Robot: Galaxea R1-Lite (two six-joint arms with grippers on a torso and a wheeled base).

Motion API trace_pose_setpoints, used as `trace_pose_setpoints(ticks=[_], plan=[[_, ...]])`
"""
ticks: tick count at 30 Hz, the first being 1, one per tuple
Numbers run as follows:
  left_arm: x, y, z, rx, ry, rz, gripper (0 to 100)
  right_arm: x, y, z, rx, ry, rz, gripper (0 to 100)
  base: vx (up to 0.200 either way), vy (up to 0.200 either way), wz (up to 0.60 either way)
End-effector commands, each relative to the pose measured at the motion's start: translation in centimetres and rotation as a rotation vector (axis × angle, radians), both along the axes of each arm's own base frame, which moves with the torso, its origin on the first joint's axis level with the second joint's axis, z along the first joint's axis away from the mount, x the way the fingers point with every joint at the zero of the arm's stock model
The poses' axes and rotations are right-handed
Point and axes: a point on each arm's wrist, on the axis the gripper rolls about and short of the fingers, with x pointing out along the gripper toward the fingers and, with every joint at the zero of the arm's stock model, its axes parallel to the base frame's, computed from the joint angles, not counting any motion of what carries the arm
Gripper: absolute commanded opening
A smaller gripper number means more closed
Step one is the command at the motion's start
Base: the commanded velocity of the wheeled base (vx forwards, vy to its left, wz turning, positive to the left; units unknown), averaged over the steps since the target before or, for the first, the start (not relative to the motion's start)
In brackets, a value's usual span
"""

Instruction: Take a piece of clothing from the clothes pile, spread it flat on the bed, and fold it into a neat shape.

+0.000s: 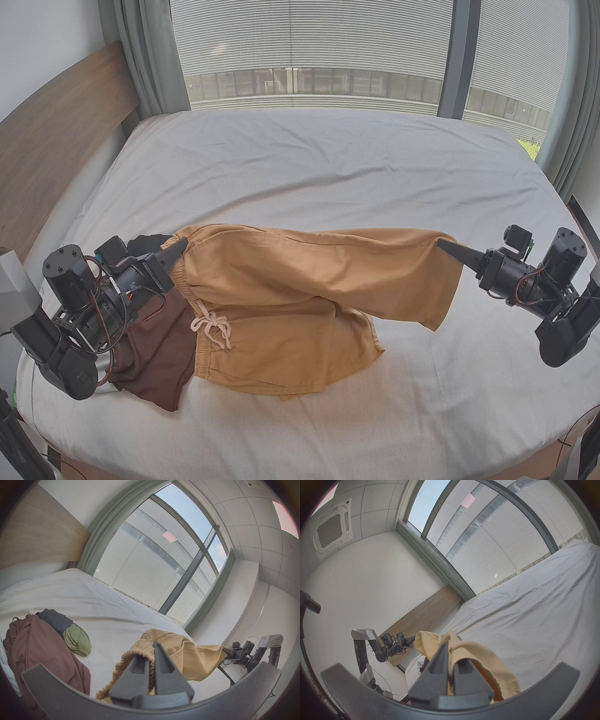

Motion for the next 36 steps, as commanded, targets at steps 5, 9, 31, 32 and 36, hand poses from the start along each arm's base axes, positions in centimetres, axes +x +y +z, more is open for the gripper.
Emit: trace_pose_setpoints(ticks=[5, 9, 31, 32, 36], plan=[[0.1, 0.5, -0.2, 0.034, -0.010, 0.000, 0, 0.3, -0.2, 0.2, 0.002, -0.010, -0.008, 0, 0.000, 0.000, 0.00], [0.2, 1.1, -0.3, 0.061, -0.019, -0.007, 0, 0.4, -0.6, 0.3, 0.010, -0.006, -0.021, 0, 0.000, 0.000, 0.00], [0.7, 2.1, -0.4, 0.062, -0.019, 0.024, 0, 0.8, -1.3, 0.2, 0.011, -0.006, -0.044, 0, 0.000, 0.000, 0.00], [0.7, 2.1, -0.4, 0.062, -0.021, 0.024, 0, 0.8, -1.3, 0.2, 0.011, -0.006, -0.044, 0, 0.000, 0.000, 0.00], [0.8, 2.2, -0.4, 0.062, -0.021, 0.028, 0, 0.9, -1.3, 0.1, 0.011, -0.003, -0.044, 0, 0.000, 0.000, 0.00]])
